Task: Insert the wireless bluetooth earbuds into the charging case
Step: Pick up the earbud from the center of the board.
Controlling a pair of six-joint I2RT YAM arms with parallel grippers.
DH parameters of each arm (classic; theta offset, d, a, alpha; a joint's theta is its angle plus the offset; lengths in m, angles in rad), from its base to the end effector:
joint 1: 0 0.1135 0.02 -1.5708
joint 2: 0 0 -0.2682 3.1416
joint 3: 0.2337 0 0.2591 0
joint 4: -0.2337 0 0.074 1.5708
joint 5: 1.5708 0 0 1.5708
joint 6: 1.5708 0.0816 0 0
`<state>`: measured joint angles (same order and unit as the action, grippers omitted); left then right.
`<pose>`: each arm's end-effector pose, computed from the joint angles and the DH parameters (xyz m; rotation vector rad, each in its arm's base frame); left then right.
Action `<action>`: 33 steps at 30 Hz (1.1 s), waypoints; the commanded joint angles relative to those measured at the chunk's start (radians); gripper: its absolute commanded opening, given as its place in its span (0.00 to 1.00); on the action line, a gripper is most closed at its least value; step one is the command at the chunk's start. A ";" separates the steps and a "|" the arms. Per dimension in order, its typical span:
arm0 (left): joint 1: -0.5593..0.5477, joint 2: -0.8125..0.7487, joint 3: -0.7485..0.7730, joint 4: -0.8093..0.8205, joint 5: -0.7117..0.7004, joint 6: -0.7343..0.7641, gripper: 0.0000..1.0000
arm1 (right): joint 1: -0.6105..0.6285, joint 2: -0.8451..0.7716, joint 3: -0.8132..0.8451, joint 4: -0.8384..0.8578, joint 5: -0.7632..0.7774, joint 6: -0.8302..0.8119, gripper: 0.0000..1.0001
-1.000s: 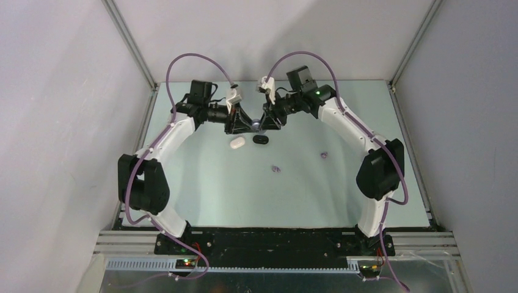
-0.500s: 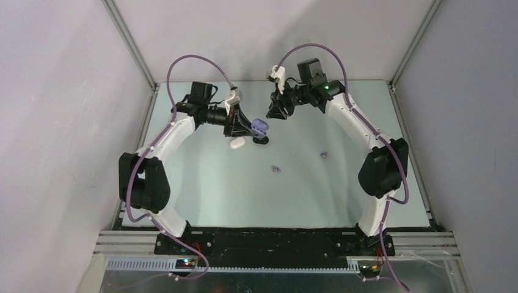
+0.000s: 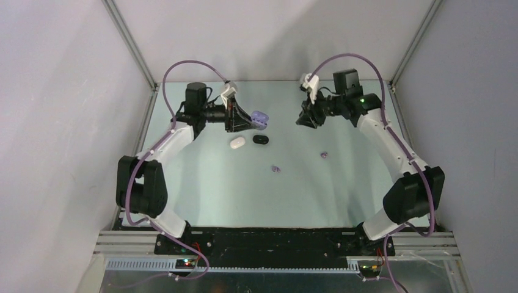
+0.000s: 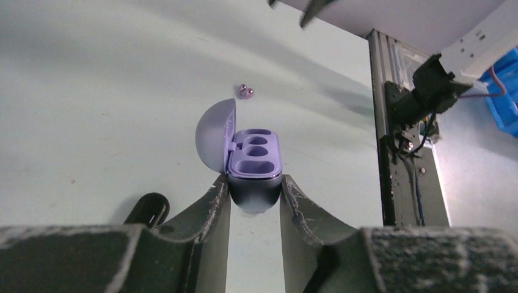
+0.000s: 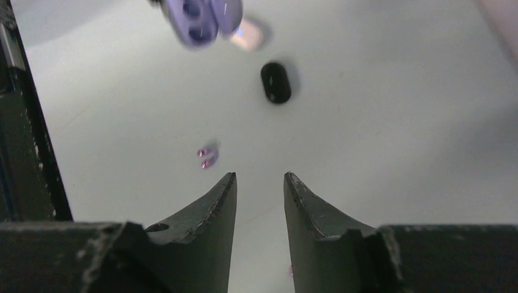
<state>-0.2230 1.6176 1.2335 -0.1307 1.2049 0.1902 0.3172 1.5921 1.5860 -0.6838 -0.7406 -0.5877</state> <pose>0.3523 -0.1580 0.2918 1.0727 1.6088 -1.2513 0.3454 0.1714 0.3547 -1.2614 1.7177 0.6732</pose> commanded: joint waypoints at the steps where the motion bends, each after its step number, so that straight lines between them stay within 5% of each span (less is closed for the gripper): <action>1: 0.012 -0.091 -0.085 0.525 -0.062 -0.454 0.00 | -0.019 -0.051 -0.152 -0.033 0.060 -0.066 0.38; 15: 0.035 -0.177 -0.164 0.547 -0.123 -0.508 0.00 | -0.006 0.114 -0.122 -0.162 0.105 -0.428 0.31; 33: 0.143 -0.345 -0.285 0.397 -0.205 -0.476 0.00 | 0.206 0.488 0.078 -0.135 0.135 -0.350 0.30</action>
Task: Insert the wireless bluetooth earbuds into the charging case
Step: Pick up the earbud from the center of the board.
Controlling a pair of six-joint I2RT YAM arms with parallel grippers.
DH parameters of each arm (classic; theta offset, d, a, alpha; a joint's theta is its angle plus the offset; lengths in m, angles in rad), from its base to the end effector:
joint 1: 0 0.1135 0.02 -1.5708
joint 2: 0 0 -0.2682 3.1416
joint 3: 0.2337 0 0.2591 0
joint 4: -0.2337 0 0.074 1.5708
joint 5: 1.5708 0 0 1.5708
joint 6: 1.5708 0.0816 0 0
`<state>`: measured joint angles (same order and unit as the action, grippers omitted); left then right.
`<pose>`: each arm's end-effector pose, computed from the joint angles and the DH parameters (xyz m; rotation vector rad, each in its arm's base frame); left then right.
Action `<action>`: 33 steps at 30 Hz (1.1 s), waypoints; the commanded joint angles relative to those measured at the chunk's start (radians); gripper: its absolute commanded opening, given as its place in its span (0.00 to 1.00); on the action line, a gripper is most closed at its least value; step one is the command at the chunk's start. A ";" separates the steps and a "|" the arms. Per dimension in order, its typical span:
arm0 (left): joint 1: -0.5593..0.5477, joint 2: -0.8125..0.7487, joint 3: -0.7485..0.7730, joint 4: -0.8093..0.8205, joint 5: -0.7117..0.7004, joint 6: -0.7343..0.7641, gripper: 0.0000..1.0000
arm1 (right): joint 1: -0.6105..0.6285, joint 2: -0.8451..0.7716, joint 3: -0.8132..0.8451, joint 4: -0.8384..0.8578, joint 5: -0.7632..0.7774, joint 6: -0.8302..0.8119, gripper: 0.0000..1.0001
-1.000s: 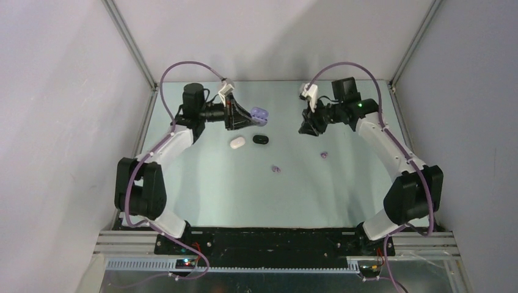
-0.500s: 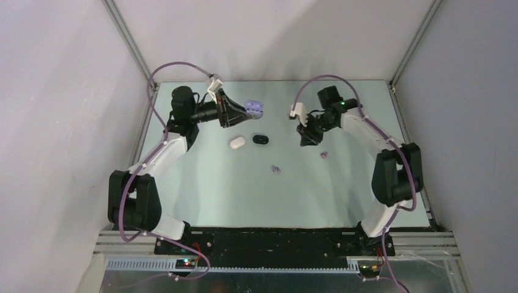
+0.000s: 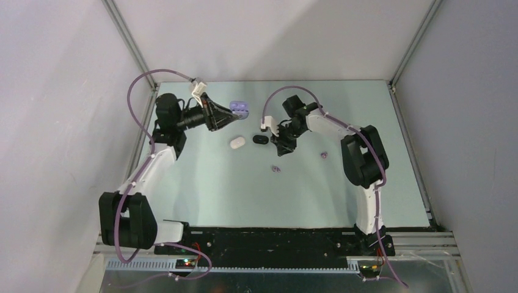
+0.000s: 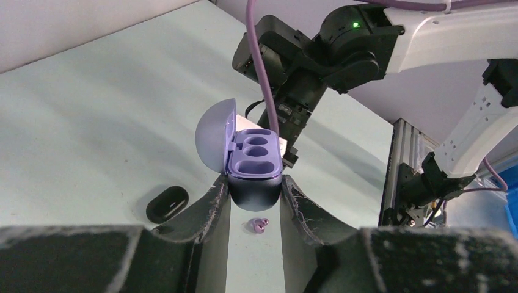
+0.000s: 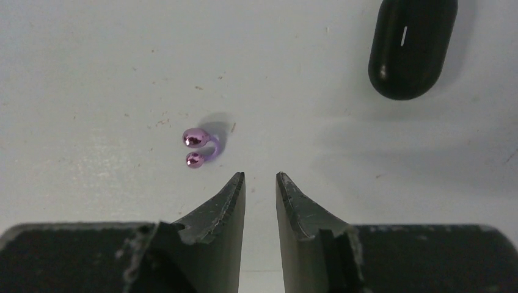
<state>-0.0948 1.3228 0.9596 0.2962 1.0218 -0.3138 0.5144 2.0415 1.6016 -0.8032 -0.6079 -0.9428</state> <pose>0.3194 -0.1003 0.3322 0.6315 1.6122 -1.1327 0.3607 0.2574 0.1660 -1.8393 1.8577 0.7084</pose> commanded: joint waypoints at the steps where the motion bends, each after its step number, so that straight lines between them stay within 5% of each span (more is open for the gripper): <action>1: 0.017 -0.058 -0.017 -0.033 -0.026 0.031 0.00 | 0.014 0.047 0.063 -0.021 0.000 0.004 0.30; 33: 0.050 -0.071 -0.037 -0.072 -0.045 0.081 0.00 | 0.113 0.121 0.093 -0.108 0.104 -0.031 0.30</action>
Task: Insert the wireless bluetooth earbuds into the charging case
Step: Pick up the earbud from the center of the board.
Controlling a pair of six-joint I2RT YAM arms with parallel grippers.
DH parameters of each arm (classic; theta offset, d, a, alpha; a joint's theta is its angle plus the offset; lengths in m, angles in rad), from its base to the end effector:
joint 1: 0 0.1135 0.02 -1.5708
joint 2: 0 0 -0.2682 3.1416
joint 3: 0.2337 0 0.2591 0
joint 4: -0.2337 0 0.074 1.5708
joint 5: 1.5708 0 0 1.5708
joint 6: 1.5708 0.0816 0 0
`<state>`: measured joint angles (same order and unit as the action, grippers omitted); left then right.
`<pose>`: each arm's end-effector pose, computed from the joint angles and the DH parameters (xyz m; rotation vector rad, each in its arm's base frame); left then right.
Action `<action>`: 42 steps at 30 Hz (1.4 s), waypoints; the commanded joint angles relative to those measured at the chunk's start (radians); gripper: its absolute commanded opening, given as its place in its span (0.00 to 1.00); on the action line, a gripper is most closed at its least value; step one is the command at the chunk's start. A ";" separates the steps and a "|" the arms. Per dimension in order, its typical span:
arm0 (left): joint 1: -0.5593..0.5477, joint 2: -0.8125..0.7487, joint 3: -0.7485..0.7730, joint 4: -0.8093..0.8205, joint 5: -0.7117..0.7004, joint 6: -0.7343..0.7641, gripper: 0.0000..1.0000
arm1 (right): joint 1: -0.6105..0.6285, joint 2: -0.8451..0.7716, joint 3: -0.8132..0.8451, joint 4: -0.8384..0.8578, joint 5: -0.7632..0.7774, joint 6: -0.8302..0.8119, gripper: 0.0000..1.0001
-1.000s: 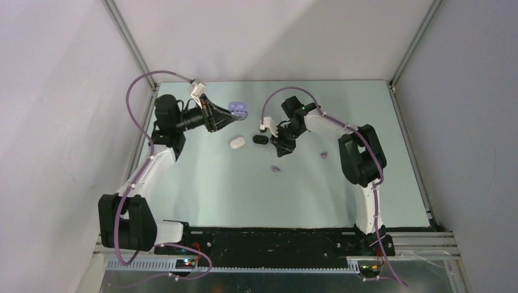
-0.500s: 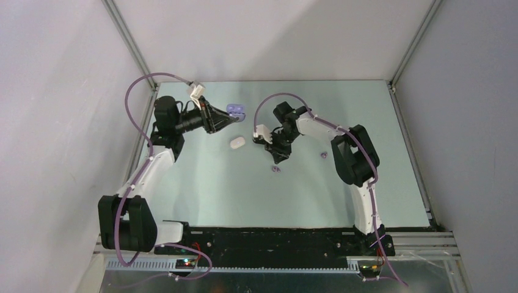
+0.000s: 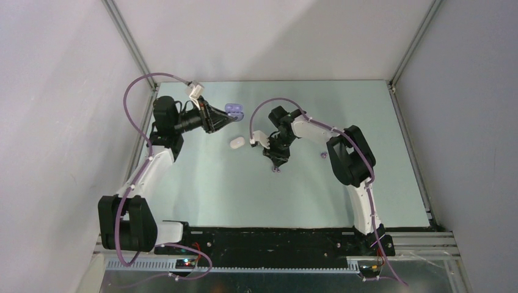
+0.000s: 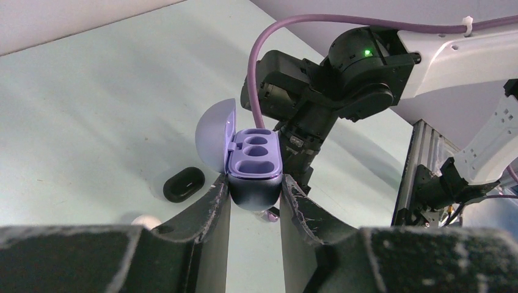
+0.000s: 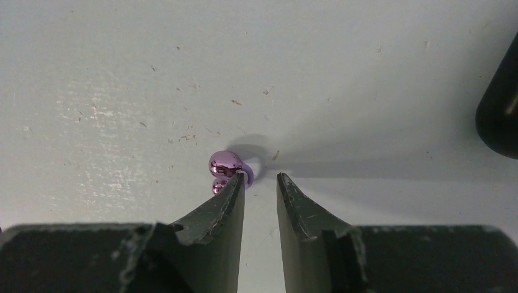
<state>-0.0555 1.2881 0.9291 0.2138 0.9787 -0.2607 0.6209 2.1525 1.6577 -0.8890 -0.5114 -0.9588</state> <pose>0.3163 -0.0854 0.3214 0.5706 1.6723 -1.0626 0.3384 0.2912 0.1281 -2.0345 1.9200 0.6766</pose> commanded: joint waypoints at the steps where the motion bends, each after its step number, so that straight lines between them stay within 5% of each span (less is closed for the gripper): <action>1: 0.010 -0.036 -0.006 0.009 -0.002 0.028 0.00 | 0.007 0.010 0.036 -0.024 0.008 -0.016 0.30; 42: 0.012 -0.005 -0.002 0.016 -0.007 0.032 0.00 | 0.038 -0.110 -0.136 0.049 -0.006 -0.033 0.23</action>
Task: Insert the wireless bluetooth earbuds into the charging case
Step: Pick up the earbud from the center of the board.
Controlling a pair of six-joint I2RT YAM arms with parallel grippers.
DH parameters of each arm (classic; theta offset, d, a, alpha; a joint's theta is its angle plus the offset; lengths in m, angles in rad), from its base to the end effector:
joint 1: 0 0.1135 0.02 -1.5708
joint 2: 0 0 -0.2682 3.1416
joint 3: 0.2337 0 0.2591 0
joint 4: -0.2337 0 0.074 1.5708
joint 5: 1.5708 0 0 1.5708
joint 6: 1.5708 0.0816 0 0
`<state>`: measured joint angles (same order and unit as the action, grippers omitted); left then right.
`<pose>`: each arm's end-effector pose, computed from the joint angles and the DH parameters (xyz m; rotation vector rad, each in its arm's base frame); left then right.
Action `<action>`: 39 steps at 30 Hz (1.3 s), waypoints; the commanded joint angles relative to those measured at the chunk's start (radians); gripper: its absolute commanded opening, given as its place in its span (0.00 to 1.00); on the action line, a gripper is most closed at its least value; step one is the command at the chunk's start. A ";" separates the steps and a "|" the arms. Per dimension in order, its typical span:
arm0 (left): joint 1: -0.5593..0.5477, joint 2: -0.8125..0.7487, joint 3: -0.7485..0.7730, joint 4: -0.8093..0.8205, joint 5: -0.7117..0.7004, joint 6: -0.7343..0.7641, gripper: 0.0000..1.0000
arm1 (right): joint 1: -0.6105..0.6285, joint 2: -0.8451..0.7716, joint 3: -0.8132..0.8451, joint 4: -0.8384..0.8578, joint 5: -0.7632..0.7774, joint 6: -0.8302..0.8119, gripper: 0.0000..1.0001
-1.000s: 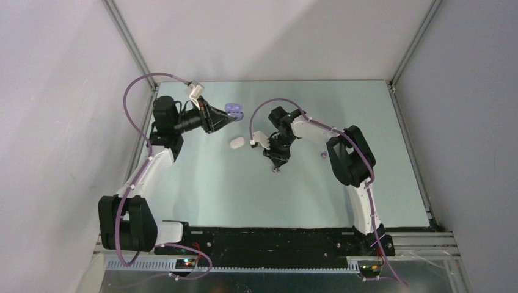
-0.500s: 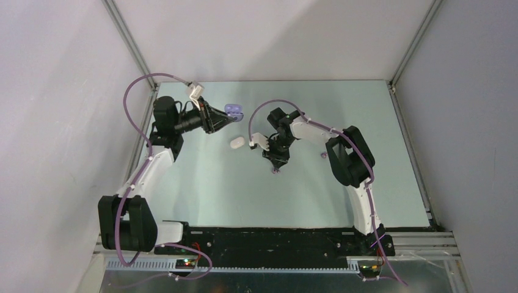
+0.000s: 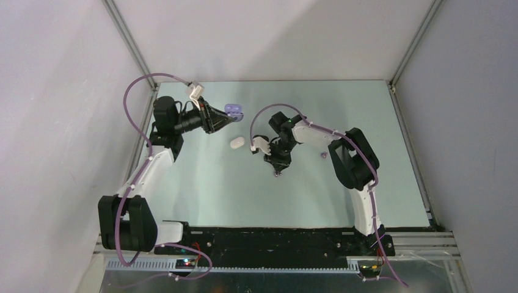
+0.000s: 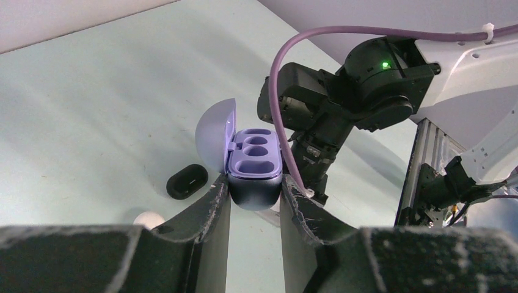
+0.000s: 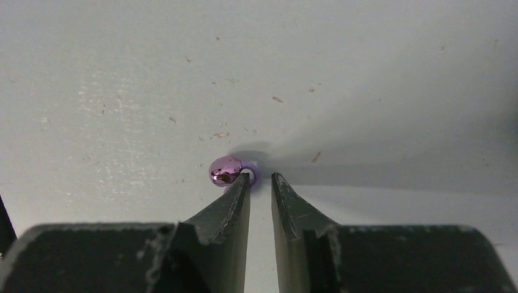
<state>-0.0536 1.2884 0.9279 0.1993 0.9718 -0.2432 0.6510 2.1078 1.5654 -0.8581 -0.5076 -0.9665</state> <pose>0.3167 -0.0845 0.3190 0.5708 1.6807 -1.0493 0.3170 0.2913 0.1220 -2.0812 1.9000 0.6839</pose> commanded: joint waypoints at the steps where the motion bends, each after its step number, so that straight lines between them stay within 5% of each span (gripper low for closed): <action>1: 0.010 -0.006 -0.001 0.031 0.000 0.015 0.00 | 0.008 -0.080 -0.053 0.031 -0.010 -0.033 0.23; 16: 0.010 0.001 0.009 0.021 -0.003 0.013 0.00 | -0.021 -0.207 -0.185 0.154 -0.041 -0.027 0.15; 39: 0.010 -0.023 -0.004 -0.014 -0.009 0.034 0.00 | 0.023 -0.165 -0.194 0.075 -0.024 -0.158 0.16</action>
<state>-0.0532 1.2907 0.9283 0.1711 0.9707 -0.2344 0.6579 1.9442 1.3716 -0.7559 -0.5304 -1.0821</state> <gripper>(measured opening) 0.338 0.157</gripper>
